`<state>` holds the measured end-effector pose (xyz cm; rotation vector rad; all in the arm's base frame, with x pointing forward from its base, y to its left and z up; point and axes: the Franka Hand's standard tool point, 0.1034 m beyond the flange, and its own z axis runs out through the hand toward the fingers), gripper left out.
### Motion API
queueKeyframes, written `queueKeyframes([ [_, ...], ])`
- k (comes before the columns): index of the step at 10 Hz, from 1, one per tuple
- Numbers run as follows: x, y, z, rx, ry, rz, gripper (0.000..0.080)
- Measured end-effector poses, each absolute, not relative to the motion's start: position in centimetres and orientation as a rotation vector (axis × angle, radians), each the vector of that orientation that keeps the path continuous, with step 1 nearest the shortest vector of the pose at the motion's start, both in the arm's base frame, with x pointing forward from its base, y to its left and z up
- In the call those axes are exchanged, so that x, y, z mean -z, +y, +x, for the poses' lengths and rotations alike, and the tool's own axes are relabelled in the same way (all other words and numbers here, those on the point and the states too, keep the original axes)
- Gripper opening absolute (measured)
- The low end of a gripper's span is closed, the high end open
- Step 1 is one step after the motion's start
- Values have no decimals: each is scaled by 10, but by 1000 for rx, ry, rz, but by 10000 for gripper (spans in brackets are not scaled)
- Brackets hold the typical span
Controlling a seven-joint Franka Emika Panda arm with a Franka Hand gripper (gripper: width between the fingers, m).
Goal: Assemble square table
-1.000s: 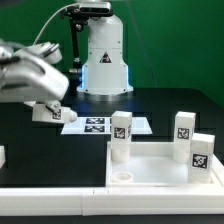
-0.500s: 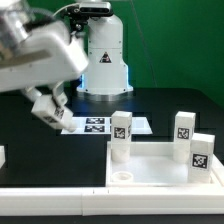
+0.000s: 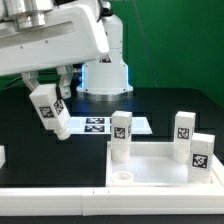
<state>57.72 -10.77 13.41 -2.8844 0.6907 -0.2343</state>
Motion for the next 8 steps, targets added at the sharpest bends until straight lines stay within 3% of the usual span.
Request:
queueKeyframes([
  [2, -148, -71, 606, 413, 497, -2998, 284],
  [3, -145, -61, 616, 536, 428, -3016, 284],
  [8, -135, -51, 616, 640, 401, -3021, 284],
])
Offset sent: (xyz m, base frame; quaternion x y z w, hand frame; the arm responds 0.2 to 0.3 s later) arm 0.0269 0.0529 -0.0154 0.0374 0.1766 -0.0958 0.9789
